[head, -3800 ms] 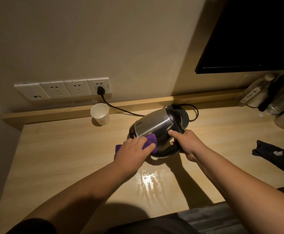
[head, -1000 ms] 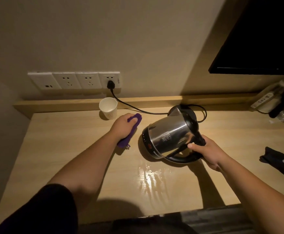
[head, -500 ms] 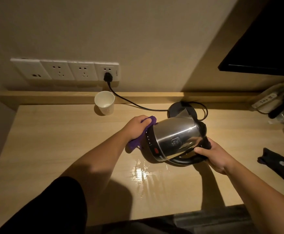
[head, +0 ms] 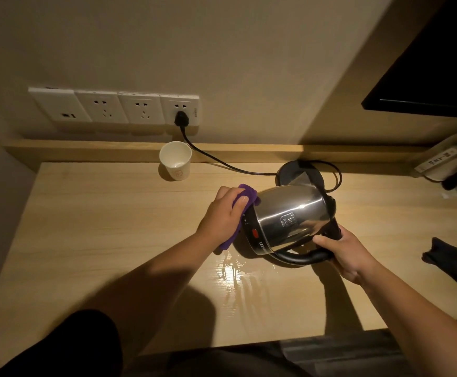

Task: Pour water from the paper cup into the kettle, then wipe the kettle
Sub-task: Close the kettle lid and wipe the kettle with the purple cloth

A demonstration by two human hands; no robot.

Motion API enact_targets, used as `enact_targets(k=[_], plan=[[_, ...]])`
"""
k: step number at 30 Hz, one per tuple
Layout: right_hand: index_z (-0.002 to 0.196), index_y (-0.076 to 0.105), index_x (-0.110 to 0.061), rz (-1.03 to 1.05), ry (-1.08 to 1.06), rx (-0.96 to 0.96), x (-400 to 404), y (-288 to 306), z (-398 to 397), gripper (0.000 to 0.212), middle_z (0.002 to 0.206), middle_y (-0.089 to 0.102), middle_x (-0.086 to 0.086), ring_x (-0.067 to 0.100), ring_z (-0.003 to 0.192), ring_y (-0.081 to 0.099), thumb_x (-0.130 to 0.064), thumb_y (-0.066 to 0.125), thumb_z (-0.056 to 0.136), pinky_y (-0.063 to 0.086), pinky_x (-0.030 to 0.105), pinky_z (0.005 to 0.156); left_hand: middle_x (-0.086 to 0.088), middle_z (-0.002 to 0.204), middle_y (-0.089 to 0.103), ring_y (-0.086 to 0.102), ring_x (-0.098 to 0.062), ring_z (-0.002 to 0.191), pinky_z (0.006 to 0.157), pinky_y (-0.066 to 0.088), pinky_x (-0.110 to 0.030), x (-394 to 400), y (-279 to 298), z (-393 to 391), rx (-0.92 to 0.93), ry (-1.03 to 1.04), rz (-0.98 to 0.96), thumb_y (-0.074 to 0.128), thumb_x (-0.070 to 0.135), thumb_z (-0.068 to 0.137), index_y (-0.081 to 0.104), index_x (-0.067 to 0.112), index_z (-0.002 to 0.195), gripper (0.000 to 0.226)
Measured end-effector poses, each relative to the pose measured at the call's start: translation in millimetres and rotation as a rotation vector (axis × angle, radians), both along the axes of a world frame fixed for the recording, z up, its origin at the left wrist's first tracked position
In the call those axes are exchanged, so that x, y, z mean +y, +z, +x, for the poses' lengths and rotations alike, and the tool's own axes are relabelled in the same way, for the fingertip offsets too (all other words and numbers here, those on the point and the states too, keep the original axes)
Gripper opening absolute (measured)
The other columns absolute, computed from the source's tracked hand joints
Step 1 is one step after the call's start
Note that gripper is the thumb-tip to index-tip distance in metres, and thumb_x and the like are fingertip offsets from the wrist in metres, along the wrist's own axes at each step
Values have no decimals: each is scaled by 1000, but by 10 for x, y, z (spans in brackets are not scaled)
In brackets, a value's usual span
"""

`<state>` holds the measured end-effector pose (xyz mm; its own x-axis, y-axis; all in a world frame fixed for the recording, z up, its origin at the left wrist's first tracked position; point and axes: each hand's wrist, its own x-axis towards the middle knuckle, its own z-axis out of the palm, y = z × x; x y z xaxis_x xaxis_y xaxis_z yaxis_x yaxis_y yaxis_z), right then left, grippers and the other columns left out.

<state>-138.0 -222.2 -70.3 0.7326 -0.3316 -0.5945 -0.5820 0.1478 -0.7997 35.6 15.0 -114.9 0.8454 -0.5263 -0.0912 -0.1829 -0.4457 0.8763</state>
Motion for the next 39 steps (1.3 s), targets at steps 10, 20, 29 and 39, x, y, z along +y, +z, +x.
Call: enact_targets(k=[10, 20, 29, 39], plan=[[108, 65, -8, 97, -133, 39, 119, 101, 73, 24, 78, 60, 10, 27, 76, 57, -5, 70, 85, 51, 59, 95, 10, 123, 40, 53, -12, 101, 83, 55, -36, 132, -67, -221, -150, 73, 26, 27, 55, 94, 42, 38, 119, 34], [108, 64, -10, 182, -234, 123, 203, 241, 193, 46, 63, 68, 0, 16, 62, 64, -19, 82, 66, 61, 39, 70, -1, 126, 34, 58, -25, 95, 74, 57, -40, 159, -92, -475, -416, -27, 58, 53, 33, 93, 43, 28, 126, 35], [109, 68, -5, 195, -306, 150, 309, 316, 281, 31, 72, 64, 4, 16, 64, 62, -15, 78, 81, 56, 32, 63, -3, 122, 41, 53, -23, 100, 72, 55, -32, 237, -323, -626, -570, -250, 265, 80, 23, 73, 46, 30, 123, 61], [107, 65, -10, 27, -183, 105, 378, 383, 233, 26, 85, 67, 9, 24, 78, 65, -16, 76, 84, 57, 37, 70, 1, 114, 48, 53, -11, 85, 75, 48, -26, 604, -390, -341, -297, -86, 434, 44, 32, 98, 54, 25, 119, 23]])
